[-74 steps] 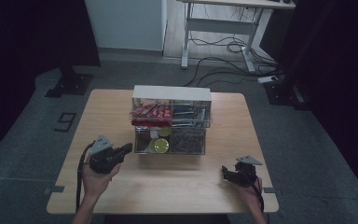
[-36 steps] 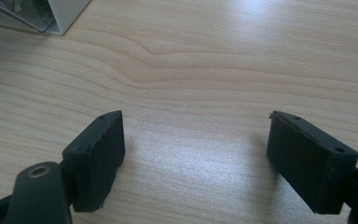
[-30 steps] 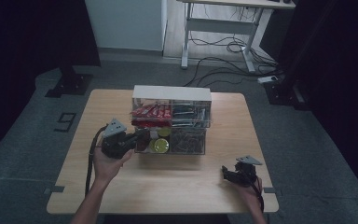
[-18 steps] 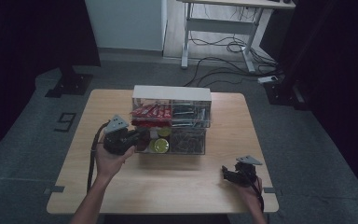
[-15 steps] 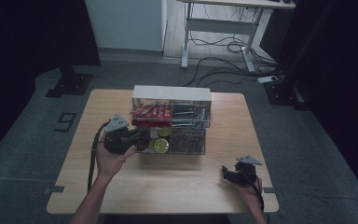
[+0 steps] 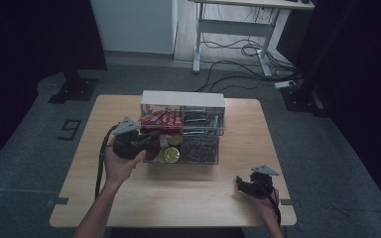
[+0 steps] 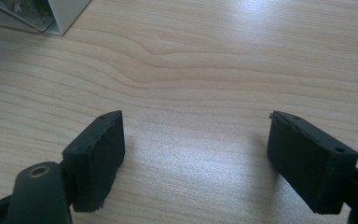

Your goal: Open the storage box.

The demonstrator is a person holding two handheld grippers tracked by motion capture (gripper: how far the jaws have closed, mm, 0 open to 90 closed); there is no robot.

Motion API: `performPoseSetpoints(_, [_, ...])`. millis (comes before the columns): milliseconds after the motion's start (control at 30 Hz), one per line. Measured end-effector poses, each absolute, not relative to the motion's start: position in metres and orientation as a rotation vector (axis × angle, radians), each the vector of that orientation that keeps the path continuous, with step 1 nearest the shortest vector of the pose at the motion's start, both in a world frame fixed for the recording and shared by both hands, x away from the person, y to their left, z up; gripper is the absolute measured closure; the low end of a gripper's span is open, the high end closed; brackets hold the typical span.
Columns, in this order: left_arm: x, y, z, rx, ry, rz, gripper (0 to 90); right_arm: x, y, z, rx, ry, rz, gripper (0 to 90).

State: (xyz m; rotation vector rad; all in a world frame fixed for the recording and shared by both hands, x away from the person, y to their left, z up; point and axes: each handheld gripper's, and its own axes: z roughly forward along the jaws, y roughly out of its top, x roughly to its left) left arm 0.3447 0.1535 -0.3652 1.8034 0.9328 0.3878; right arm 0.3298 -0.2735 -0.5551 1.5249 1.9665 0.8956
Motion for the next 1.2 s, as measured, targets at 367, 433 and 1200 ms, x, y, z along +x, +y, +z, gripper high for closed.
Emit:
performPoseSetpoints(367, [0.353, 0.153, -0.363, 1.798, 0.944, 0.371, 90.0, 0.33, -0.274, -0.555, 1.526, 1.968, 0.895, 19.3])
performPoseSetpoints(433, [0.354, 0.153, -0.362, 1.796, 0.945, 0.365, 90.0, 0.33, -0.274, -0.555, 1.526, 1.967, 0.895, 19.3])
performPoseSetpoints(1200, [0.356, 0.148, -0.348, 1.789, 0.919, 0.363, 90.0, 0.33, -0.274, -0.555, 1.526, 1.967, 0.896, 19.2])
